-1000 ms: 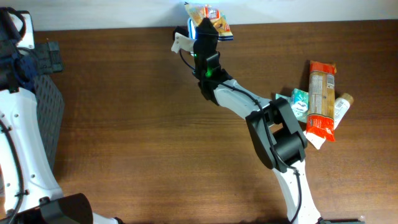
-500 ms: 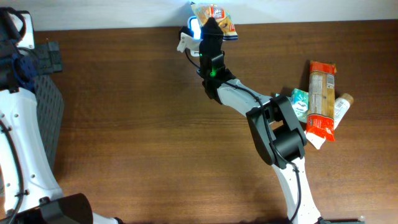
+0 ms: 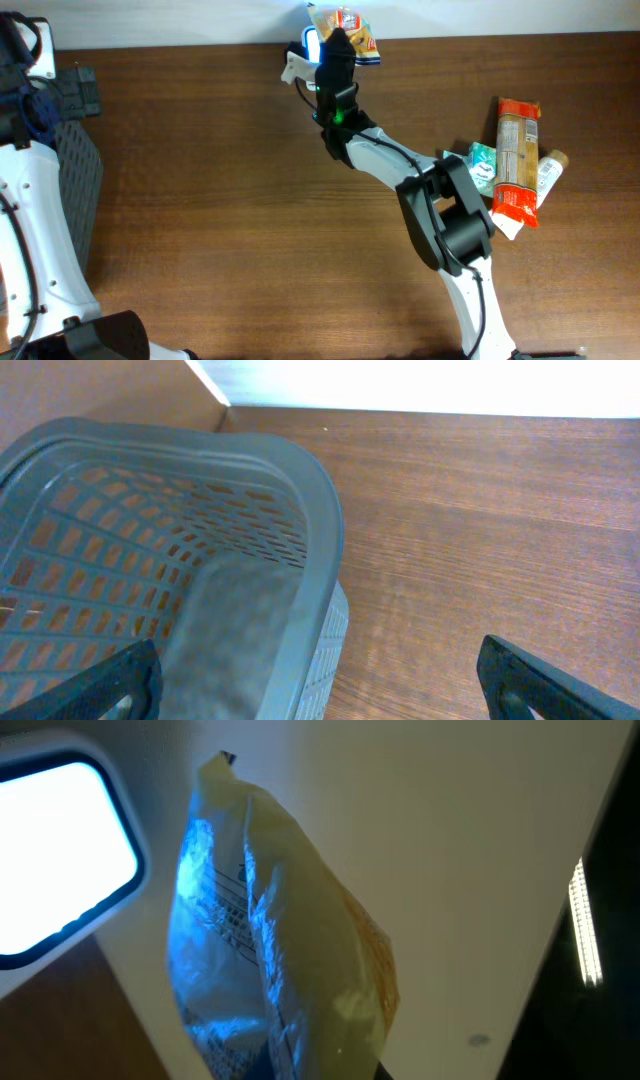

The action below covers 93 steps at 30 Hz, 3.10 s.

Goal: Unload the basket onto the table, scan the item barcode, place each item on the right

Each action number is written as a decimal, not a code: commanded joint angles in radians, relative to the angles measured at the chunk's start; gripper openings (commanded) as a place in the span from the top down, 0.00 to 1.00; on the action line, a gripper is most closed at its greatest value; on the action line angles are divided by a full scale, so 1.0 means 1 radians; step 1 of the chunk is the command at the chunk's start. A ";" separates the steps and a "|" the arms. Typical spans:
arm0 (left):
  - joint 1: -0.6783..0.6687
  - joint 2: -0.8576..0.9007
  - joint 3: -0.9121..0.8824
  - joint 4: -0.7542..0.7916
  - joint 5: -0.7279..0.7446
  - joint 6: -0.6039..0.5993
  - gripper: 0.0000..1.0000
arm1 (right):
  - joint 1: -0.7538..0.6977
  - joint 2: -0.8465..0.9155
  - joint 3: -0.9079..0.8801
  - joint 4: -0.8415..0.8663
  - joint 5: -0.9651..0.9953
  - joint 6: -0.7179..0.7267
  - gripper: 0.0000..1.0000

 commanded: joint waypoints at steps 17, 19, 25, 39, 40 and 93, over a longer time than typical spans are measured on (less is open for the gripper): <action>0.004 -0.011 0.012 0.001 0.003 0.009 0.01 | -0.275 -0.964 0.015 -1.756 -0.452 1.691 0.96; 0.004 -0.011 0.012 0.001 0.003 0.009 0.01 | -0.387 -0.950 0.002 -1.819 -0.546 1.678 0.96; 0.004 -0.011 0.012 0.001 0.003 0.009 0.01 | -0.631 -0.828 -0.164 -1.858 -0.800 1.485 0.96; 0.004 -0.011 0.012 0.001 0.003 0.009 0.01 | -0.695 -0.619 -0.089 -1.906 -0.637 1.534 0.30; 0.004 -0.011 0.012 0.001 0.003 0.009 0.01 | -0.695 -0.621 -0.010 -1.943 -0.637 1.534 0.30; 0.004 -0.011 0.012 0.001 0.003 0.009 0.01 | -0.444 -1.650 -0.783 -1.029 -0.711 1.405 0.01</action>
